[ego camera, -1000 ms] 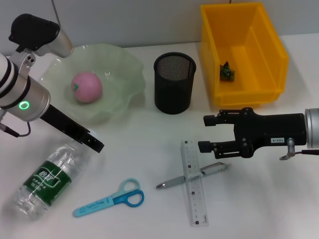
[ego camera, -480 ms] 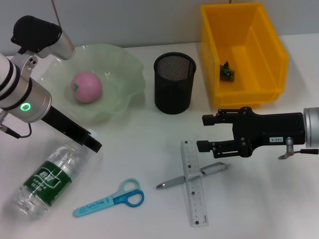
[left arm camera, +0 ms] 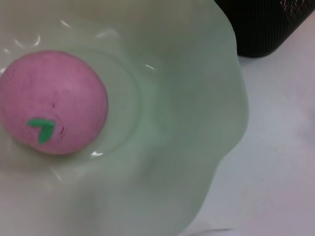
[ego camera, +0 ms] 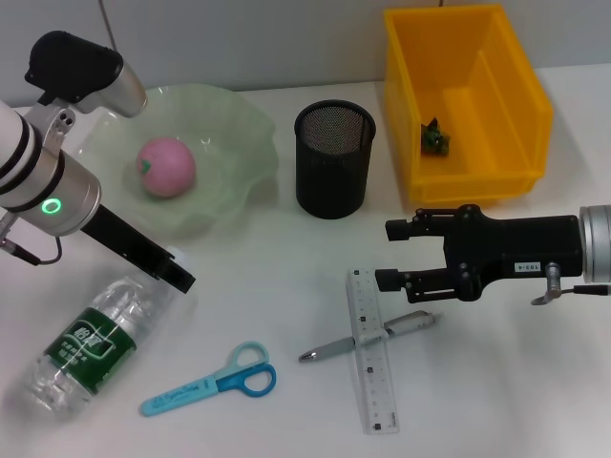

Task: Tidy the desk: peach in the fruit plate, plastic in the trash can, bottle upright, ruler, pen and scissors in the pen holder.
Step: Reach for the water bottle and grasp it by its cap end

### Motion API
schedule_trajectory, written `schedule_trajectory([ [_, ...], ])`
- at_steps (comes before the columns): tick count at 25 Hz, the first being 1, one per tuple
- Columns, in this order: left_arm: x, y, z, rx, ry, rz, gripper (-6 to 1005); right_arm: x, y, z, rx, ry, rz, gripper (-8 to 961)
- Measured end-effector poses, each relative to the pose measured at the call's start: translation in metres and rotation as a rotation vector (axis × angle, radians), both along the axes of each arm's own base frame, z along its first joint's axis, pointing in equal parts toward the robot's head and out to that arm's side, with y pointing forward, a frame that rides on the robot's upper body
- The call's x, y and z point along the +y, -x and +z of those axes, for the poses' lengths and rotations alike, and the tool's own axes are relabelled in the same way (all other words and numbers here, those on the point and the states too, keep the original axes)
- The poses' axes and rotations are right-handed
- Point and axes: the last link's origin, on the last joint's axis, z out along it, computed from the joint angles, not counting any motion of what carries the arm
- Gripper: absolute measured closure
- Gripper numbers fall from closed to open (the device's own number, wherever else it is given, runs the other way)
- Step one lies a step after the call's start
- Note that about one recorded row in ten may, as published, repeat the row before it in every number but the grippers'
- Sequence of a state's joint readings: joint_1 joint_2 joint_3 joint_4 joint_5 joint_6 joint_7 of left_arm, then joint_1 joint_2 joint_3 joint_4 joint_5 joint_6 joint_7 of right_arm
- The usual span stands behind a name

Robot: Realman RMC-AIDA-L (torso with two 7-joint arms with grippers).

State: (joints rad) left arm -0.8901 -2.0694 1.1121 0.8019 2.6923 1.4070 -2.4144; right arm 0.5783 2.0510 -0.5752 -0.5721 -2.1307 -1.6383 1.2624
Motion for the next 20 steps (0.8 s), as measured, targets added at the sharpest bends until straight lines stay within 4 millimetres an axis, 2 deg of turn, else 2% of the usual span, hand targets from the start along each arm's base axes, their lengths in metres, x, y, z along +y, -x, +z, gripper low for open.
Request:
schedule_trajectory([
  [20, 0.0013, 0.0021, -0.0039, -0.003, -0.007, 0.004, 372, 0.0008, -0.0002, 0.0014, -0.003, -0.003, 0.000, 192],
])
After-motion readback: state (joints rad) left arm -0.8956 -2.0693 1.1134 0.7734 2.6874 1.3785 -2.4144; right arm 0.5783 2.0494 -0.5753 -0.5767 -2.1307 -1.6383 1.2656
